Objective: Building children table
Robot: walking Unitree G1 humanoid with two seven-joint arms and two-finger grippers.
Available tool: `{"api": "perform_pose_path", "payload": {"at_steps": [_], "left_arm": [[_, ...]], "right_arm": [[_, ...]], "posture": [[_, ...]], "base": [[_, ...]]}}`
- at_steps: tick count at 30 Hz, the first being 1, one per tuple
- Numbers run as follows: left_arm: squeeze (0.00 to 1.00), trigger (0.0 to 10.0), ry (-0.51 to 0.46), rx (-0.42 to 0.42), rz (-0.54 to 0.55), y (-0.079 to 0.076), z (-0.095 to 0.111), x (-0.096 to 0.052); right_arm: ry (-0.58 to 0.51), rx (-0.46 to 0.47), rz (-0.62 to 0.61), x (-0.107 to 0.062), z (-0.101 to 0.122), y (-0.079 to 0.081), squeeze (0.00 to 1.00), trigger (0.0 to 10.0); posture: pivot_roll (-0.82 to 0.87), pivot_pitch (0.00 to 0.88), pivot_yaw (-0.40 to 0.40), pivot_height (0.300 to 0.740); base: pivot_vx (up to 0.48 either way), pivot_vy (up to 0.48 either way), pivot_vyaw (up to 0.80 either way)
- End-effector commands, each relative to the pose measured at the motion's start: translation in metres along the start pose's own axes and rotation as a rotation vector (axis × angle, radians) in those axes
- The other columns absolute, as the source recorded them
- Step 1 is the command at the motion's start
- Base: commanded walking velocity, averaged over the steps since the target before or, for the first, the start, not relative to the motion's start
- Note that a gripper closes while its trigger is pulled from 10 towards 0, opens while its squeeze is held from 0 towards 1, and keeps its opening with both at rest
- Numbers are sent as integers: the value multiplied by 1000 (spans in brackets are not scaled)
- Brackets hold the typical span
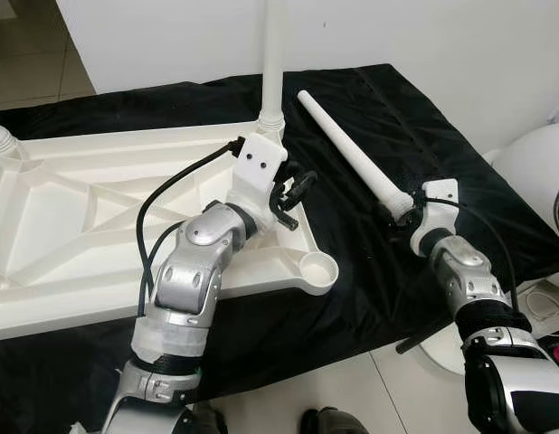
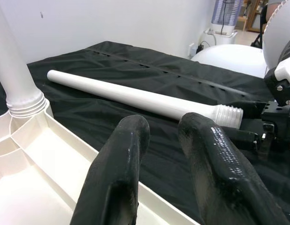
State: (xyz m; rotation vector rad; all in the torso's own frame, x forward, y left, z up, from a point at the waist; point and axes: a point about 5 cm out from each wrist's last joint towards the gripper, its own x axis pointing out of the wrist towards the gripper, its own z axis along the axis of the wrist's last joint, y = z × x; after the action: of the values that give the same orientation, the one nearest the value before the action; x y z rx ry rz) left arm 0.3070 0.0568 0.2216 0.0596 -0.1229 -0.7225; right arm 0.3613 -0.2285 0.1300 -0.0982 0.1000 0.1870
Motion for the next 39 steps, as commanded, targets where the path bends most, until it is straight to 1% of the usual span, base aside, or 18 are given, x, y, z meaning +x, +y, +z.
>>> {"api": "perform_pose_path", "payload": {"at_steps": [1, 8, 13, 14, 17, 18, 21, 22, 23, 25, 26, 28, 29, 30, 32, 34, 36, 39], "left_arm": [[0, 10000, -10, 2, 207, 9, 3, 0], [0, 10000, 1, 14, 210, 9, 4, -2], [0, 10000, 8, 22, 210, 9, 5, -2], [0, 10000, 6, 35, 212, 8, 8, -1], [0, 10000, 4, 37, 212, 8, 8, -1], [0, 10000, 5, 42, 212, 8, 8, 0], [0, 10000, 3, 56, 209, 8, 10, 0], [0, 10000, 1, 60, 208, 9, 12, 0], [0, 10000, -3, 60, 206, 9, 13, 1], [0, 10000, -17, 61, 202, 9, 15, 3], [0, 10000, -17, 63, 201, 9, 16, 5], [0, 10000, -15, 65, 201, 9, 16, 6], [0, 10000, -15, 70, 201, 9, 16, 8], [0, 10000, -18, 77, 205, 10, 18, 10], [0, 10000, -22, 82, 208, 10, 19, 12], [0, 10000, -30, 80, 208, 11, 21, 15], [0, 10000, -48, 58, 212, 14, 23, 15], [0, 10000, -44, 25, 214, 17, 22, 13]], "right_arm": [[5, -20, 15, 2, 0, 2, 0, 10000], [5, -63, 49, 8, 4, 7, 0, 10000], [17, -52, 64, 10, 5, 9, 0, 10000], [40, -19, 81, 11, 3, 9, 0, 1176], [43, -16, 82, 11, 2, 9, 0, 1176], [53, 0, 84, 12, 1, 9, 0, 0], [98, 25, 109, 11, -6, 11, 0, 0], [104, 21, 127, 10, -8, 13, 0, 1137], [100, 21, 137, 10, -8, 14, 0, 510], [73, 15, 131, 9, -6, 14, 0, 2000], [65, 11, 128, 9, -6, 13, 0, 1373], [61, 7, 126, 8, -6, 12, 0, 1373], [43, -23, 103, 8, -4, 11, 0, 10000], [4, -32, 62, 9, 0, 9, 0, 10000], [-25, -35, 33, 9, 4, 7, 0, 10000], [-115, -53, -36, 8, 13, 5, 0, 10000], [-221, -61, -143, 5, 22, 6, 0, 10000], [-299, -43, -225, 1, 25, 15, 0, 10000]], "posture": [[-22, 98, -17, 740], [-1, 141, -7, 740], [3, 150, -4, 740], [15, 166, 6, 740], [15, 166, 6, 740], [17, 165, 10, 740], [9, 155, 19, 740], [9, 155, 19, 740], [2, 149, 26, 740], [2, 149, 26, 740], [0, 142, 28, 740], [-1, 139, 28, 740], [-4, 131, 29, 740], [-7, 112, 27, 740], [-7, 112, 27, 740], [-8, 100, 27, 740], [-11, 74, 30, 740], [-22, 38, 35, 740]], "base": [[0, 0, 0], [0, 0, 0], [0, 0, 0], [0, 0, 0], [0, 0, 0], [0, 0, 0], [0, 0, 0], [0, 0, 0], [0, 0, 0], [0, 0, 0], [0, 0, 0], [0, 0, 0], [0, 0, 0], [0, 0, 0], [0, 0, 0], [0, 0, 0], [0, 0, 0], [0, 0, 0]]}}
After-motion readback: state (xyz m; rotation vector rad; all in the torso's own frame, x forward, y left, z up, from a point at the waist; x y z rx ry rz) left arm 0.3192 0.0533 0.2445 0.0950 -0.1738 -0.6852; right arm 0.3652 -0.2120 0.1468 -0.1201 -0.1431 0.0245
